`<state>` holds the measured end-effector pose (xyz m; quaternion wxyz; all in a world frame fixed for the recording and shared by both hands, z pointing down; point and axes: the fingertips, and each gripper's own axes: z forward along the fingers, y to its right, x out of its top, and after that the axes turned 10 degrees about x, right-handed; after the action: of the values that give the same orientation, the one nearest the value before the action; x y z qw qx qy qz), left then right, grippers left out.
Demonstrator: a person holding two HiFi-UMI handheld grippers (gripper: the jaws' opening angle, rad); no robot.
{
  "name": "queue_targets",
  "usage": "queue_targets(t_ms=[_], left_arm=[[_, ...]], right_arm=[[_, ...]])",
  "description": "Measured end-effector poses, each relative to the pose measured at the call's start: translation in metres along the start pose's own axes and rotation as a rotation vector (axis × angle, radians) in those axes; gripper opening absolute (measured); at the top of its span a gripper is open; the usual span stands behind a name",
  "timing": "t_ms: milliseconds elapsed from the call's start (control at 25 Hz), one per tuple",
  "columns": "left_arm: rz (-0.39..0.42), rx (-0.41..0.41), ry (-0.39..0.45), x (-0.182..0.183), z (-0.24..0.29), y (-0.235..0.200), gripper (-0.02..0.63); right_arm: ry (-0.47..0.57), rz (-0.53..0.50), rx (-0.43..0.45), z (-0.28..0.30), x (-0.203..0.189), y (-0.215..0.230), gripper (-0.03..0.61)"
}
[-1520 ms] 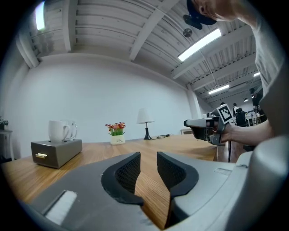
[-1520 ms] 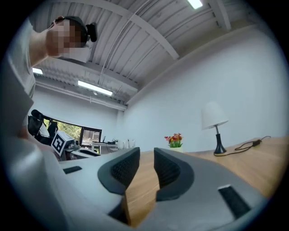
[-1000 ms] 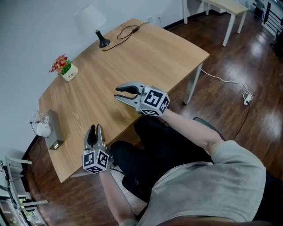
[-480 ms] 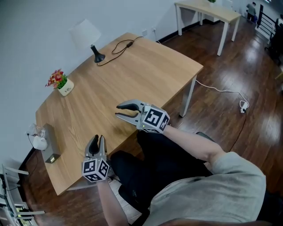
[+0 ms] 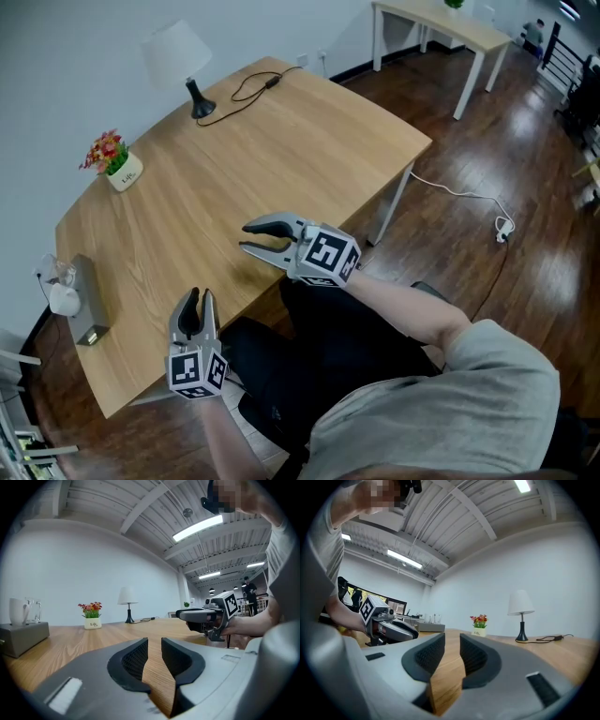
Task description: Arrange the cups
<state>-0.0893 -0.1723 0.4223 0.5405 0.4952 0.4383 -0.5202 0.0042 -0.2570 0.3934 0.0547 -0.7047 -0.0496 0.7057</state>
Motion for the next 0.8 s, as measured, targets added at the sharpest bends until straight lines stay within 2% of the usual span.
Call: queue_targets(t_ms=[400, 800], left_arm=[[0.044, 0.008, 0.019, 0.001, -0.007, 0.011, 0.100], [0.079, 0.024, 0.023, -0.001, -0.010, 0.012, 0.100]], right_arm=[[-0.017, -0.021, 0.039, 0.005, 0.002, -0.008, 0.095], [-0.042, 0.002, 0.068, 0.010, -0.002, -0.011, 0.093]])
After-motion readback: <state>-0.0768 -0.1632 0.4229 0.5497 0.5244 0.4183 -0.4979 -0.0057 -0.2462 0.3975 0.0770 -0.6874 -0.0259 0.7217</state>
